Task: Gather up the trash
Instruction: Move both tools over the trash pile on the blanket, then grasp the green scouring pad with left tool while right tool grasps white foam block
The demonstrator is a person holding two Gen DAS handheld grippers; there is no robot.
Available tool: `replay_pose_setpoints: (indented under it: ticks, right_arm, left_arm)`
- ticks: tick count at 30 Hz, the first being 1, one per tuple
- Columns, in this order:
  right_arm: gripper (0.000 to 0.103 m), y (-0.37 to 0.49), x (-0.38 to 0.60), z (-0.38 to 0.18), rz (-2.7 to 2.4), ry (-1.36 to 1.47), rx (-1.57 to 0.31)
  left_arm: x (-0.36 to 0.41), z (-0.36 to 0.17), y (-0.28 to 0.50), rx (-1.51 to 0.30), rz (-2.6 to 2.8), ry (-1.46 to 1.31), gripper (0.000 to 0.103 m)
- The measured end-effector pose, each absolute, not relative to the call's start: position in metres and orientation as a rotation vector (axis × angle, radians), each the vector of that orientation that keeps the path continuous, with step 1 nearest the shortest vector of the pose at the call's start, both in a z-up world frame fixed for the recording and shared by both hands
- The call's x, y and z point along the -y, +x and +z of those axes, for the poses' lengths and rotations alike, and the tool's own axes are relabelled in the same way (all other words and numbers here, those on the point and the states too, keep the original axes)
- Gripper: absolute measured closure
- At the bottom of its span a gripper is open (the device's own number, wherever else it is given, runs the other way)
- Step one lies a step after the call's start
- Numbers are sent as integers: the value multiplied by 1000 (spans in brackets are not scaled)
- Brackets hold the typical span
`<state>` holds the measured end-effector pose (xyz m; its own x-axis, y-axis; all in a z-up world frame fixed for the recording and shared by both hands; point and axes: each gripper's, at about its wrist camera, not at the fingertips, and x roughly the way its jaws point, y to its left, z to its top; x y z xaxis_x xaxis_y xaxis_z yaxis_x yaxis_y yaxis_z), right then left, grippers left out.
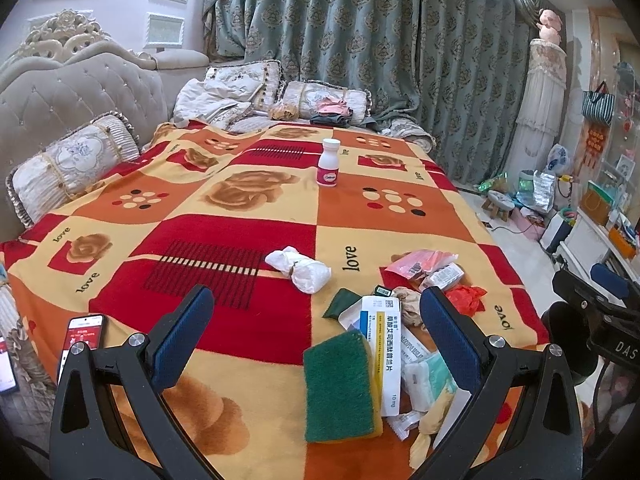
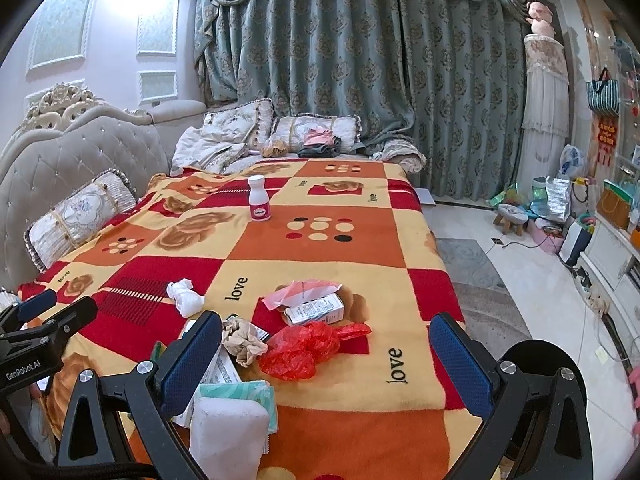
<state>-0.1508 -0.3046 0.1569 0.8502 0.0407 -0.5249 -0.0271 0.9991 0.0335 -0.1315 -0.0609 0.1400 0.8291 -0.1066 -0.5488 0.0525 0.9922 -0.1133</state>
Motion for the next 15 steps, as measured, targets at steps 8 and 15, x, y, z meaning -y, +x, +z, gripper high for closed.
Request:
replay_pose_setpoints:
  ticks: [8, 15]
  right_arm:
    - [0, -152, 302, 153, 61, 35, -572]
    - [0, -151, 300, 150, 71, 36, -585]
  left_arm:
    - [57, 137, -130, -597, -81, -98, 0]
    - [56, 135, -131, -599, -79, -98, 0]
